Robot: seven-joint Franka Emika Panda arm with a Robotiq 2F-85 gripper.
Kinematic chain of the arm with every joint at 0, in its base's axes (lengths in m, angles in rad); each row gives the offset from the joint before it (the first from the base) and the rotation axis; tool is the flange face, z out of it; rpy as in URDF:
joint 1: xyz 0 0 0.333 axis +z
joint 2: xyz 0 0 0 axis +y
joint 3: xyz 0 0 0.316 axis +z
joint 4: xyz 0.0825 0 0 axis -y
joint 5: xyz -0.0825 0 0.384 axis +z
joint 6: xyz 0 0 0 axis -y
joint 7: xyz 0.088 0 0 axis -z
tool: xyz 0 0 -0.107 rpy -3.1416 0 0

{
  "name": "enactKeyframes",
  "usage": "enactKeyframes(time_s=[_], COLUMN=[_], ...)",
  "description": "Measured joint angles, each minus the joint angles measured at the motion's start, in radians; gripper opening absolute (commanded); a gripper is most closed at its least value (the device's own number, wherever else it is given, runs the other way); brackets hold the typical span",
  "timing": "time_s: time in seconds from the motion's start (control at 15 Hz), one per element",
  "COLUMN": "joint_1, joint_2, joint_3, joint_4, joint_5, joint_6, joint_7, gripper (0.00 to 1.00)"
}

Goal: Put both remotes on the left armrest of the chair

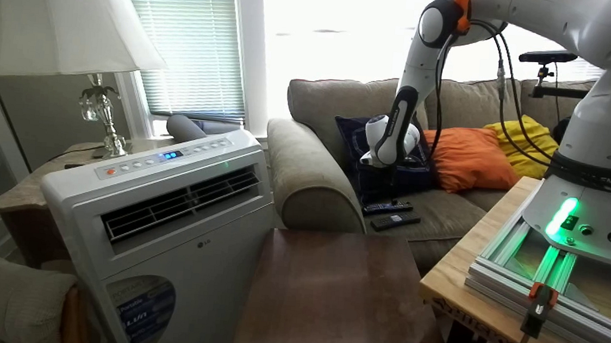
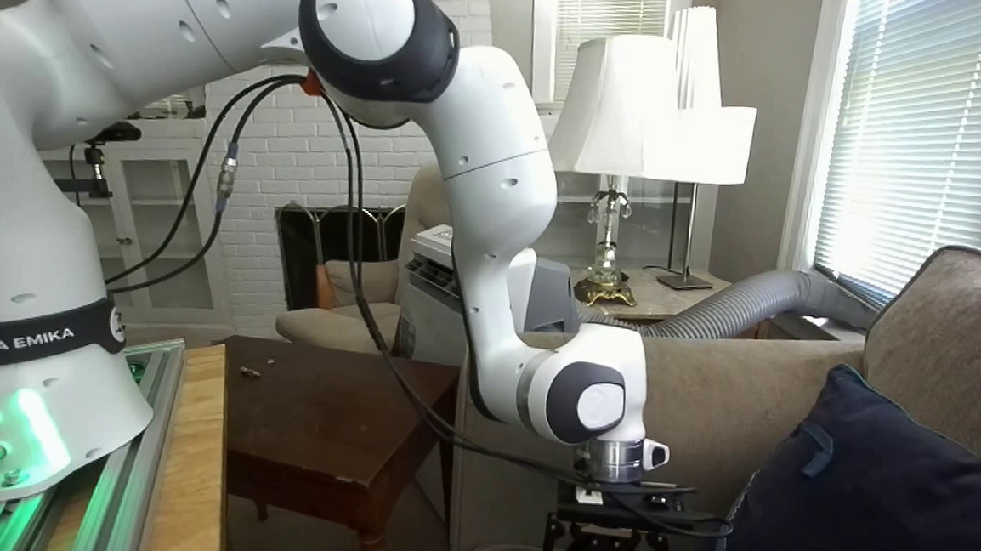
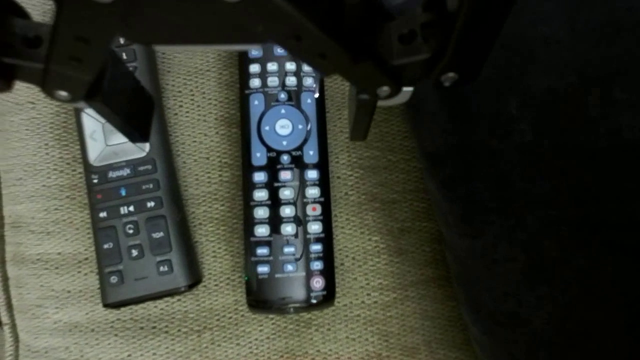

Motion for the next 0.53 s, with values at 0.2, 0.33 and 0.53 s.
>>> enactKeyframes(time_s=[0.2, 0.33, 0.53], joint_1=[-0.026, -0.034, -0.043], joint_2=[0.012, 0.027, 0.051], joint_3=[0.025, 0.027, 0.027], joint_4=[0.0, 0.002, 0.008], joint_5=[0.0, 0.0, 0.0], joint_6=[0.007, 0.03, 0.082], joint_7=[-0.035, -0.041, -0.041], gripper=[1.0, 1.0, 1.0])
